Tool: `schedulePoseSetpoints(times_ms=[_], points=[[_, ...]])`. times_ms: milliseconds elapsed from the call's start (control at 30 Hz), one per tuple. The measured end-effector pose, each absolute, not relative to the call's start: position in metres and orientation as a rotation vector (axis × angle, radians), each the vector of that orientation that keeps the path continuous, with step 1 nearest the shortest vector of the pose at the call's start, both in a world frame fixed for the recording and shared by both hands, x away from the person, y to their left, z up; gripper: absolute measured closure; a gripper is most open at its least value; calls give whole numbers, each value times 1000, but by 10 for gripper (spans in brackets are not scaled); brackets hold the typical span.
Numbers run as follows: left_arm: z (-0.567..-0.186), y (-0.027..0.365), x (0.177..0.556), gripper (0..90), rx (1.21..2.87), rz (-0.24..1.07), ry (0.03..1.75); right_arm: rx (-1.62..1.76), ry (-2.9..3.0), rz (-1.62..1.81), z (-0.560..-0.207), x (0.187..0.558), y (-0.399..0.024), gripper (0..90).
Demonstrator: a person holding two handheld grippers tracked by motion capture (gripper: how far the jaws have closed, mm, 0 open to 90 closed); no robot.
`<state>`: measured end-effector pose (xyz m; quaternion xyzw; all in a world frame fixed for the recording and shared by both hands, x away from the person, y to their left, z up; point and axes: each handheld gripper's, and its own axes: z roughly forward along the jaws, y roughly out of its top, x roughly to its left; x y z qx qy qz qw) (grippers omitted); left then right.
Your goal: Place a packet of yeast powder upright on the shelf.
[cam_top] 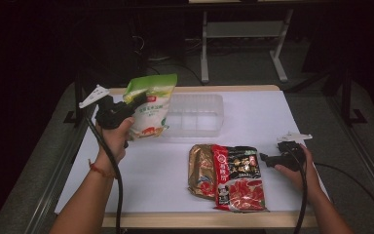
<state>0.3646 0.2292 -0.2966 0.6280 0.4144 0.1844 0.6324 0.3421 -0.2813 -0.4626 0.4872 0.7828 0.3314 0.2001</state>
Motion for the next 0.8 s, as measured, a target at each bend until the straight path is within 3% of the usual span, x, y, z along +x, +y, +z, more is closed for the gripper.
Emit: schedulePoseSetpoints(times_ms=[800], points=[[-315,159,455,898,1391,600,1164,1358,2187,926,-463,342,-281,138]])
